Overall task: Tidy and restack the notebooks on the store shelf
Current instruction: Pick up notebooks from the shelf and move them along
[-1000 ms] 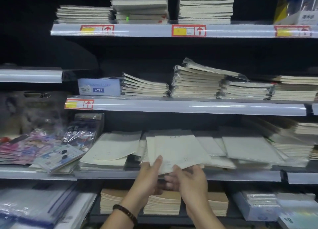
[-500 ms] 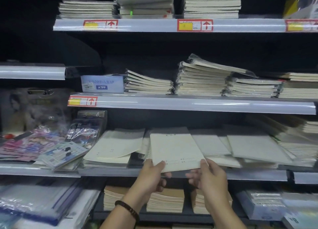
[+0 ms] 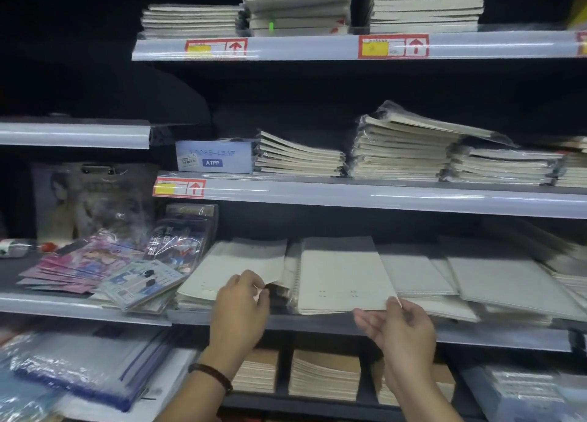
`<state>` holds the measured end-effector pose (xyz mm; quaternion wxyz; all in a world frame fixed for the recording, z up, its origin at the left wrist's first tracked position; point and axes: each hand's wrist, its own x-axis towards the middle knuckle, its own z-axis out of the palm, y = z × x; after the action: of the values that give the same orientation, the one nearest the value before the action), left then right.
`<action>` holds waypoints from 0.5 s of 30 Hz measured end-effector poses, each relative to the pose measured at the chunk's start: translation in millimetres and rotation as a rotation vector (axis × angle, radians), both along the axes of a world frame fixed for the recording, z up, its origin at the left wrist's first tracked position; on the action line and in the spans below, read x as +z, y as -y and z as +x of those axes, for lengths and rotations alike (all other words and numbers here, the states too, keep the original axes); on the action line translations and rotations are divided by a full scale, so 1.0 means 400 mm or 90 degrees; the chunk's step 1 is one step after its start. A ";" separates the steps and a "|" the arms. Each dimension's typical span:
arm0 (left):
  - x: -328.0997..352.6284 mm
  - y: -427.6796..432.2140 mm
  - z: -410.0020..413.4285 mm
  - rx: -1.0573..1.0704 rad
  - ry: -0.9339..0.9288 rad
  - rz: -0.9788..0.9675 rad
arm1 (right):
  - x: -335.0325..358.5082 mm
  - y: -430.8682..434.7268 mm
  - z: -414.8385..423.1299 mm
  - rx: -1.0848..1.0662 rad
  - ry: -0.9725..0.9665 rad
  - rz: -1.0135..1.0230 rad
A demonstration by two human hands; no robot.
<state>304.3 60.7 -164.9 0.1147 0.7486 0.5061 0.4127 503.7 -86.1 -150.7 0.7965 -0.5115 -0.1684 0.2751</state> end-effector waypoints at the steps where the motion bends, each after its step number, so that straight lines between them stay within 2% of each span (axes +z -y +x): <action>1: -0.004 -0.022 -0.013 0.031 -0.069 0.046 | -0.006 0.001 0.000 -0.004 -0.005 0.005; 3: -0.016 -0.063 -0.018 0.058 -0.157 0.100 | -0.015 0.004 -0.007 -0.012 -0.020 0.014; 7: -0.019 -0.098 -0.001 0.058 -0.203 0.102 | -0.027 0.005 -0.036 0.004 -0.076 0.019; 15: -0.034 -0.147 0.012 0.031 -0.094 0.077 | -0.043 -0.007 -0.080 0.114 -0.126 -0.022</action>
<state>309.2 119.4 -178.7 0.0213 0.7702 0.5052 0.3888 471.6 -83.3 -167.8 0.7725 -0.4782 -0.1298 0.3971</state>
